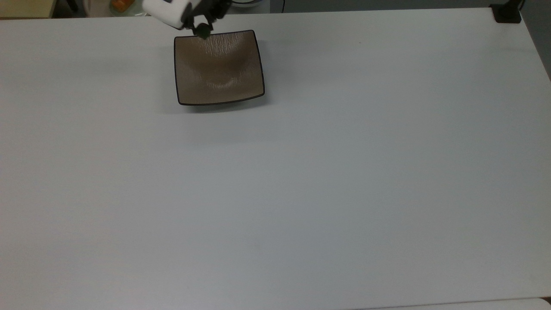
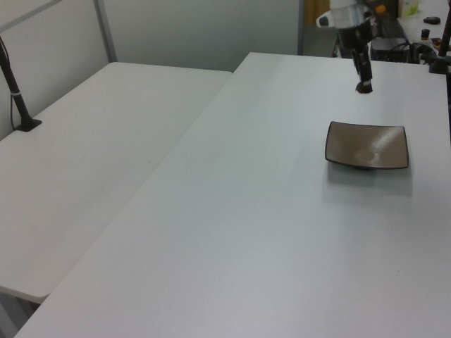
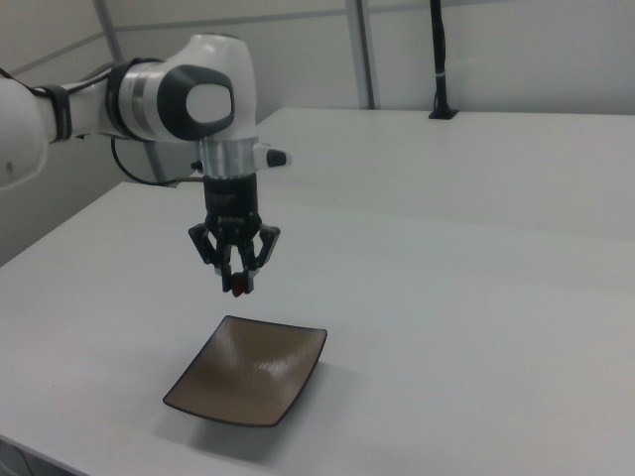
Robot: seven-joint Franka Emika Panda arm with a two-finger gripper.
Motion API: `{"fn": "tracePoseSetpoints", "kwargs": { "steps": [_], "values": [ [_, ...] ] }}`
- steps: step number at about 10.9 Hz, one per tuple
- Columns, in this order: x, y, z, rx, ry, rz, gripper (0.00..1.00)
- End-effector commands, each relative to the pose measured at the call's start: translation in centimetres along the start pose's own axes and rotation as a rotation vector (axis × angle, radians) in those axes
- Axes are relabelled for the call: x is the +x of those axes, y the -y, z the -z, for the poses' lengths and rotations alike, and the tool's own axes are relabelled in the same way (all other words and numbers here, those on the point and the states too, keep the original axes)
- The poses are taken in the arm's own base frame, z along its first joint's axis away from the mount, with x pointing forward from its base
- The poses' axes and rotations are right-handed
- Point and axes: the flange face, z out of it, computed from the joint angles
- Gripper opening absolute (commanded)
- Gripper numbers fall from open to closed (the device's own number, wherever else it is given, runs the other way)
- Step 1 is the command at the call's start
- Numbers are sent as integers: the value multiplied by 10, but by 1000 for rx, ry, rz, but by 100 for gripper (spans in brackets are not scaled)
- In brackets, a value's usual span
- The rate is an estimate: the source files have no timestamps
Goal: Strawberries on a ceramic plate
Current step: 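Lift the strawberry and carry it over the brown plate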
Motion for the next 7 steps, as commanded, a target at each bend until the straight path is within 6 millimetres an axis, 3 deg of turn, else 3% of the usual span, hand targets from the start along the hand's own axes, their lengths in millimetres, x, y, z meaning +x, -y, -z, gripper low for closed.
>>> {"fn": "tracePoseSetpoints", "kwargs": {
  "steps": [1,3,7],
  "values": [
    [25,22,-46,32,52,-59,14],
    [36,25,-86,31,56,-89,14],
    [58,21,-138,34,43,-97,15]
  ]
}}
